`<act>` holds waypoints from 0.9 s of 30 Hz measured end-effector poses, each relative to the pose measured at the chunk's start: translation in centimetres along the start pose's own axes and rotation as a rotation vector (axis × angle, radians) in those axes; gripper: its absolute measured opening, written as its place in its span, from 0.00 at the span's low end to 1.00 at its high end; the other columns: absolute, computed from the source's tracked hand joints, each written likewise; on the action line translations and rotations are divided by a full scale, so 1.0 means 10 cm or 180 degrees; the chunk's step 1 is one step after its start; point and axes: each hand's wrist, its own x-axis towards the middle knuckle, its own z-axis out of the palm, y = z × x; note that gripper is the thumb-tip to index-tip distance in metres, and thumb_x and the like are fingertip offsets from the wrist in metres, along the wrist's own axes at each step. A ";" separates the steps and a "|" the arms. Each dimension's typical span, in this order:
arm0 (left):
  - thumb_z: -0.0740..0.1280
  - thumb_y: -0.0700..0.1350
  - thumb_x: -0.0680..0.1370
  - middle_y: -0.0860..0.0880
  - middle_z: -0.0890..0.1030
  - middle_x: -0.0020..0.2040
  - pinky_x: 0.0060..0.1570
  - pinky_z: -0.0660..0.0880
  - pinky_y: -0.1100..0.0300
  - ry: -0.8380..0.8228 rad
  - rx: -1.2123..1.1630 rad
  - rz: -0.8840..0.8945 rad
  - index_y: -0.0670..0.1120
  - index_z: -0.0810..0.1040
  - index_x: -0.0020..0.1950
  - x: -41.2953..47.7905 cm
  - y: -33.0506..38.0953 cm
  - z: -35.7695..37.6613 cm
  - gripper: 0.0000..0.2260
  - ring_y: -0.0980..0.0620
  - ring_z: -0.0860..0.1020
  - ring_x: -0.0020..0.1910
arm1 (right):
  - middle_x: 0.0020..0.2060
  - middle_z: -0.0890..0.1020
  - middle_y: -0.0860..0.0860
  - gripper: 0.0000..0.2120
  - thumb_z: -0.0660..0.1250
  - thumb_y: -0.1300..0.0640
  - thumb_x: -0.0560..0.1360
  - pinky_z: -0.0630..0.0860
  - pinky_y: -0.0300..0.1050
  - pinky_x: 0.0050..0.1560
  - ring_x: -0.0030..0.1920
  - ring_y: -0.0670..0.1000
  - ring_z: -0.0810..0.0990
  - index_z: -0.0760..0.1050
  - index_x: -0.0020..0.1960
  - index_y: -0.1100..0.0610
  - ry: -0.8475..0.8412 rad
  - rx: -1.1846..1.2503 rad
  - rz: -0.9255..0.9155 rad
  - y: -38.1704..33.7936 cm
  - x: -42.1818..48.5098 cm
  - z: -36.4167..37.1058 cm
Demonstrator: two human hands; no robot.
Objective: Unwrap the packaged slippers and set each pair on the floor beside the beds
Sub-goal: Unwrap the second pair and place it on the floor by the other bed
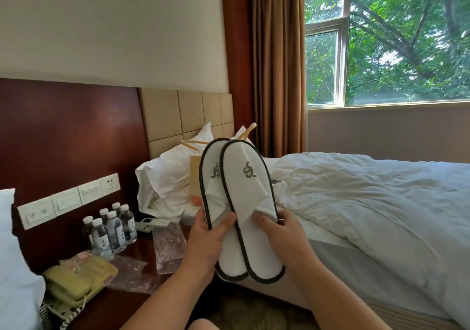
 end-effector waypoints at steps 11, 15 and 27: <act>0.75 0.44 0.74 0.52 0.87 0.48 0.49 0.82 0.46 0.0139 0.0173 0.0058 0.57 0.80 0.54 -0.03 -0.11 -0.11 0.12 0.47 0.85 0.48 | 0.48 0.82 0.53 0.09 0.61 0.49 0.80 0.83 0.60 0.47 0.47 0.56 0.82 0.73 0.58 0.51 0.0816 0.0387 -0.0136 0.17 0.07 -0.20; 0.74 0.44 0.74 0.51 0.87 0.48 0.46 0.82 0.49 0.0183 0.0176 0.0072 0.57 0.80 0.54 -0.03 -0.15 -0.16 0.12 0.48 0.85 0.47 | 0.48 0.82 0.54 0.05 0.62 0.50 0.80 0.83 0.60 0.47 0.46 0.56 0.83 0.73 0.54 0.48 0.0833 0.0397 -0.0139 0.23 0.06 -0.18; 0.73 0.48 0.75 0.53 0.85 0.49 0.40 0.79 0.59 0.0240 0.0109 0.0078 0.59 0.79 0.53 -0.05 -0.12 -0.15 0.09 0.52 0.84 0.47 | 0.49 0.81 0.52 0.09 0.62 0.46 0.80 0.82 0.56 0.50 0.48 0.53 0.82 0.72 0.57 0.49 0.0685 0.0475 -0.0012 0.26 -0.01 -0.01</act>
